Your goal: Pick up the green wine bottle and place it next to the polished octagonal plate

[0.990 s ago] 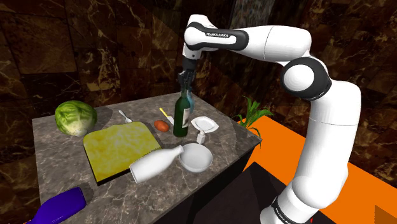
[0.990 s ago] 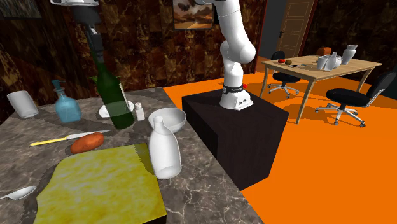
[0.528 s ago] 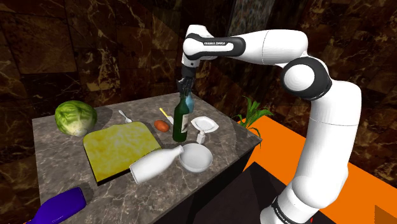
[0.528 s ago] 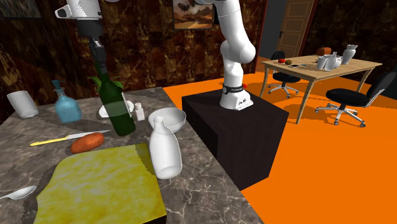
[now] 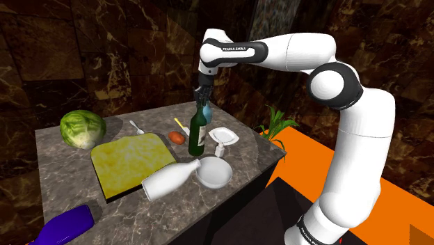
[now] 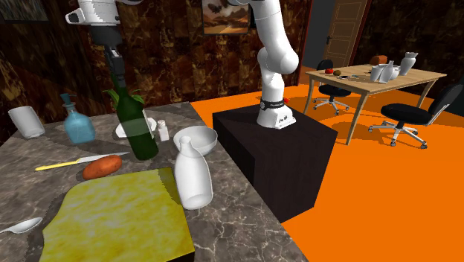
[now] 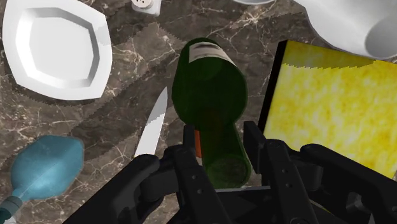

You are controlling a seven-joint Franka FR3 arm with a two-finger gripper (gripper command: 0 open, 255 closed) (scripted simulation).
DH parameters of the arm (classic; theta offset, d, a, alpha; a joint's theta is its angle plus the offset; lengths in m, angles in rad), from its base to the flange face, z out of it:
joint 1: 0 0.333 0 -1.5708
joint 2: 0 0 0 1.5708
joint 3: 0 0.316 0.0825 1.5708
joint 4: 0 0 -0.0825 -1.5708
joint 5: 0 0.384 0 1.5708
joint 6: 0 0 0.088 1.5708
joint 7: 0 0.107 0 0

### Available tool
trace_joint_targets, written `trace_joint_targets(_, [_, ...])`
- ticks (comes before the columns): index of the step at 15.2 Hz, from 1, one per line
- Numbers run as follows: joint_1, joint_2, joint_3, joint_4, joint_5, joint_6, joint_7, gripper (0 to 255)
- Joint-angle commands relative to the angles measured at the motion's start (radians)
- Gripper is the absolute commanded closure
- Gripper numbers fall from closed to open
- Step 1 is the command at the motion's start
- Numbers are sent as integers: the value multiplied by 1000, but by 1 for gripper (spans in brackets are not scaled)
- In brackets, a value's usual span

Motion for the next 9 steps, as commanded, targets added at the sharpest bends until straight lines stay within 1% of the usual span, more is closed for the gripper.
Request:
trace_joint_targets(1, [0,0,0,0,0,0,0,0])
trace_joint_targets(6, [0,0,0,0,0,0,0,0])
trace_joint_targets(9, [1,-2,1,98,1,-100,-1,0])
